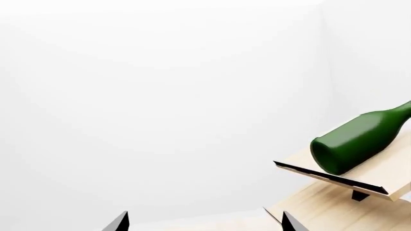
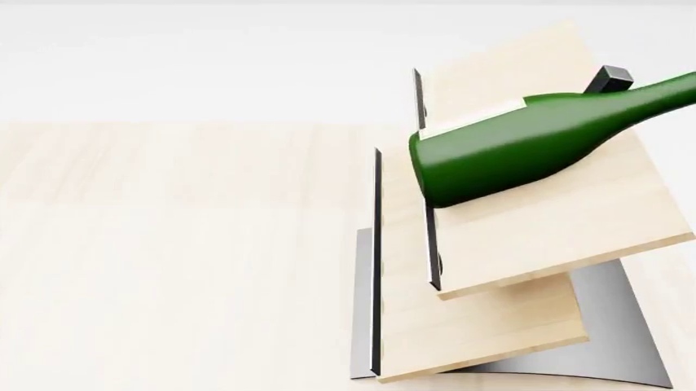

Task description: Put the wine bottle on the wine rack.

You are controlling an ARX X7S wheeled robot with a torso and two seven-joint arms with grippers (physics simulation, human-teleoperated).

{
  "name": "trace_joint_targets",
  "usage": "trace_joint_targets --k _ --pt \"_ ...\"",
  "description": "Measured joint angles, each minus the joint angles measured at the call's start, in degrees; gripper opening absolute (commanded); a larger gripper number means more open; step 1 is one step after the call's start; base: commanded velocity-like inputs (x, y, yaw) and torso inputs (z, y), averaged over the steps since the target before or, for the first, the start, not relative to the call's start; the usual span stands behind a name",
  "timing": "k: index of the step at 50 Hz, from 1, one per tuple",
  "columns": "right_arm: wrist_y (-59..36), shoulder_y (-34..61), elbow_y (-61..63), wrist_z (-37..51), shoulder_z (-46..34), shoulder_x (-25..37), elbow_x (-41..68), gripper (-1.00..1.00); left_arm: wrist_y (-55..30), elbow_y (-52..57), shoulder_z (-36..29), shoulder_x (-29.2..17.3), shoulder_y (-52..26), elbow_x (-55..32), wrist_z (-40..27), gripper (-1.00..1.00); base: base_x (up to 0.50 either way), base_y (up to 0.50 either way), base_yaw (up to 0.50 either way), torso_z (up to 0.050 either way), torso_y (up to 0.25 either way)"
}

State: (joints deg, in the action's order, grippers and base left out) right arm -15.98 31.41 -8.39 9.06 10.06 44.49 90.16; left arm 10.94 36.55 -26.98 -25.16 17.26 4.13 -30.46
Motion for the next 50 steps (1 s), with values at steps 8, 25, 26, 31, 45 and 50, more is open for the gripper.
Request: trace_joint_targets --k 8,25,26,31,45,50 --pt "1.9 -3.9 5.2 1.9 1.4 2.3 -3.7 1.0 -0.1 0.0 -0.1 0.0 -0.1 0.0 -0.1 1.0 0.0 0.0 0.0 0.0 0.0" --pt "6.0 -16.6 18.4 5.9 9.5 7.6 -12.3 1.0 -0.3 0.0 -0.4 -0.1 -0.4 0.2 -0.2 1.0 0.0 0.0 0.0 0.0 0.0" --pt "6.2 -17.4 19.0 6.0 10.3 7.9 -12.7 1.0 -0.3 0.0 -0.4 -0.1 -0.4 0.2 -0.3 1.0 0.0 0.0 0.0 0.0 0.0" --pt "7.1 -21.7 22.1 6.3 14.6 8.5 -14.1 1.0 -0.5 0.0 -0.6 -0.1 -0.4 0.3 -0.3 1.0 0.0 0.0 0.0 0.0 0.0" --pt "9.1 -34.6 32.0 2.9 35.2 5.9 -12.2 1.0 -0.8 -0.2 -1.0 0.0 -0.8 0.4 -0.3 1.0 0.0 0.0 0.0 0.0 0.0" --pt "9.0 -38.4 34.8 0.7 44.1 4.2 -8.5 1.0 -1.0 -0.3 -1.1 0.0 -1.0 0.4 -0.3 1.0 0.0 0.0 0.0 0.0 0.0"
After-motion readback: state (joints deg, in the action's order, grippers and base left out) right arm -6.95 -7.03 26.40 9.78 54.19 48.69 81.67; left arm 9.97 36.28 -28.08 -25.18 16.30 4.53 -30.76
